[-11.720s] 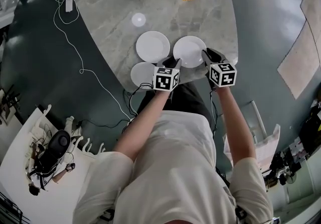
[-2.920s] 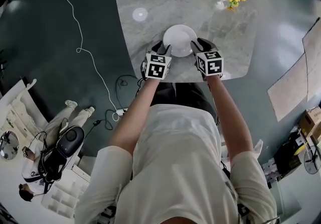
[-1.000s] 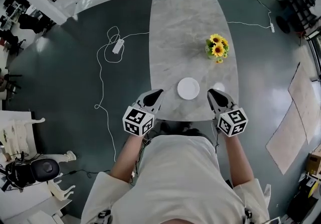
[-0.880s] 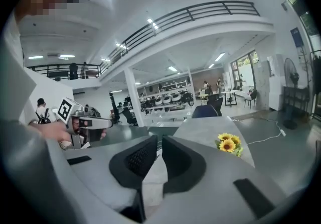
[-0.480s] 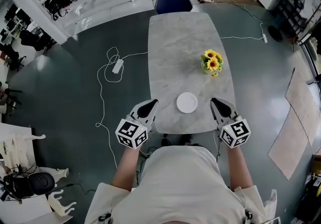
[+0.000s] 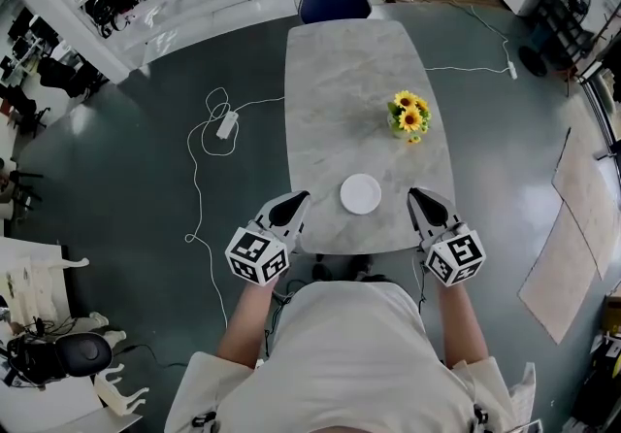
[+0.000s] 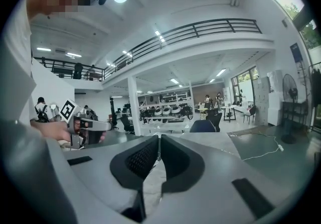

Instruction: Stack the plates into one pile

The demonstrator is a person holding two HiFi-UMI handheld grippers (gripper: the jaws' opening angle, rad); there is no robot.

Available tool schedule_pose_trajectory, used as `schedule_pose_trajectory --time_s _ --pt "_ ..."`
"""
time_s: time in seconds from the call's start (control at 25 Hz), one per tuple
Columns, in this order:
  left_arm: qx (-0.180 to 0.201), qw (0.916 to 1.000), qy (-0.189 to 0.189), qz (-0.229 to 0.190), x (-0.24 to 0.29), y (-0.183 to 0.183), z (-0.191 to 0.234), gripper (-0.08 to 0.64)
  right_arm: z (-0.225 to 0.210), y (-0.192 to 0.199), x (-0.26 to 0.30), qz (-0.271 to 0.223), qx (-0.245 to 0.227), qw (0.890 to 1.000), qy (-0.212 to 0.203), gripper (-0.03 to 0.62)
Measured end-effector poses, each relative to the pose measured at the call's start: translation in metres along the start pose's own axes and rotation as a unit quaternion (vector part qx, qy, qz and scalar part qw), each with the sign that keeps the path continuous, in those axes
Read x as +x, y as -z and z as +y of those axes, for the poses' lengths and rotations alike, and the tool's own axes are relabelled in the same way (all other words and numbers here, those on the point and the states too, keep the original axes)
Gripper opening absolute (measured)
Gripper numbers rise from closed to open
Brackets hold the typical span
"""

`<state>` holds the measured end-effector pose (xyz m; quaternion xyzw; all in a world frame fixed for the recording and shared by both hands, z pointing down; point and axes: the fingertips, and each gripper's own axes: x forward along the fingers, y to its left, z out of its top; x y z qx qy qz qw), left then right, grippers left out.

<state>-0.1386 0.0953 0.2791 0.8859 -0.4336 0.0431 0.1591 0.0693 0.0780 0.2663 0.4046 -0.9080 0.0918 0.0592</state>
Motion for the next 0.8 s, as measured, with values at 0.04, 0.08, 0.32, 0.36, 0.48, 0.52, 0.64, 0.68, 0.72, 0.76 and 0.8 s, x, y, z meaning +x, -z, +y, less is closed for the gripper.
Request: schedule_pose_trajectory --time_s 0.04,0.08,0.32,0.36,0.48,0.52,0.64,0.68,0.72,0.76,0.8 --pt "0.000 1.0000 0.000 0.000 0.0005 0.0006 -0.0006 0.008 -0.0005 0.0002 -0.0011 0.000 0.000 1.000 0.000 0.040" --pt "-0.001 1.0000 -0.001 0.001 0.0010 0.0009 -0.0011 0.008 -0.0009 0.0003 -0.0019 0.001 0.001 1.000 0.000 0.040" --pt "-0.011 0.9999 0.000 -0.002 0.0030 0.0027 -0.0022 0.008 -0.0060 0.0050 -0.0030 0.008 0.005 1.000 0.002 0.040" --pt "-0.012 0.9999 0.000 -0.002 0.0034 0.0039 -0.0024 0.008 -0.0065 0.0059 -0.0035 0.009 0.005 1.000 0.001 0.040" --pt "-0.012 0.9999 -0.003 0.001 0.0036 0.0073 -0.0037 0.008 -0.0066 0.0066 -0.0054 0.010 0.004 1.000 -0.001 0.040" --pt "-0.012 0.9999 -0.004 0.001 0.0041 0.0076 -0.0041 0.008 -0.0069 0.0062 -0.0058 0.010 0.003 1.000 -0.001 0.040" --pt "-0.011 0.9999 -0.004 0.002 0.0064 0.0067 -0.0042 0.008 -0.0078 0.0042 -0.0053 0.009 0.000 1.000 -0.001 0.040" --pt "-0.011 0.9999 -0.003 0.002 0.0069 0.0065 -0.0040 0.008 -0.0078 0.0036 -0.0047 0.009 -0.001 1.000 -0.002 0.040" --pt "-0.011 0.9999 -0.003 0.002 0.0073 0.0065 -0.0037 0.008 -0.0078 0.0032 -0.0041 0.009 -0.002 1.000 -0.002 0.040" --pt "-0.011 0.9999 -0.003 0.003 0.0076 0.0065 -0.0034 0.008 -0.0077 0.0029 -0.0035 0.009 -0.002 1.000 -0.003 0.040" --pt "-0.011 0.9999 -0.004 0.003 0.0080 0.0066 -0.0033 0.008 -0.0075 0.0026 -0.0030 0.009 -0.002 1.000 -0.003 0.040"
